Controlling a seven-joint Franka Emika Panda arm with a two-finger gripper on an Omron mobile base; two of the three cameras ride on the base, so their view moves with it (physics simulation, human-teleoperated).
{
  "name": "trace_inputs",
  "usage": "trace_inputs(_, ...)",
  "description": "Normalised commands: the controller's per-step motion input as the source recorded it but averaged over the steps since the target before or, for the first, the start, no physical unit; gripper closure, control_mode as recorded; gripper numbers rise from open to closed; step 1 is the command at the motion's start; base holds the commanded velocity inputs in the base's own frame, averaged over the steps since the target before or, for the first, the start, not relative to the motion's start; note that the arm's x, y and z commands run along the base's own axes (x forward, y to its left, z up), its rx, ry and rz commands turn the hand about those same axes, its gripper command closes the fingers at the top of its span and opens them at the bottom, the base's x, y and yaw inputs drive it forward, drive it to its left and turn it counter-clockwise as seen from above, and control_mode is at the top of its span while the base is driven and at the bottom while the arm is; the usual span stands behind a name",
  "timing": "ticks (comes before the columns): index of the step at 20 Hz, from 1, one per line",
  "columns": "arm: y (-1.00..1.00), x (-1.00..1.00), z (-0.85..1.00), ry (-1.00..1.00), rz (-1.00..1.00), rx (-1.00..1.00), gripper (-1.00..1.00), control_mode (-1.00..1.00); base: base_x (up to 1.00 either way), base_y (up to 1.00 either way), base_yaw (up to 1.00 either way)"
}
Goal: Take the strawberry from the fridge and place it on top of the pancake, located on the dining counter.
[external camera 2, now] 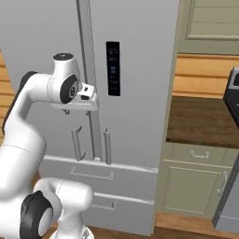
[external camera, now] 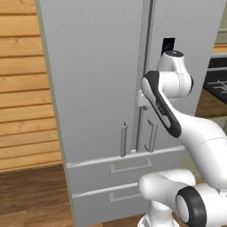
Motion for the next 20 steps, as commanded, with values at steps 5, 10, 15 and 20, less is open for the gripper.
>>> trace_inputs(5,-0.17,-0.07,-0.47,0.0,-0.01,0.06,-1.0,-1.0,0.0,0.0,0.0)
trace_inputs(10,-0.37,0.17,-0.92,-0.09,0.0,0.11,-1.0,-1.0,0.0,0.0,0.0)
trace_inputs(15,-0.35,0.38,-0.78,-0.16,0.0,0.02,-1.0,-1.0,0.0,0.0,0.0)
trace_inputs(20,-0.18,0.34,-0.18,-0.07,0.0,-0.06,-1.0,-1.0,0.0,0.0,0.0)
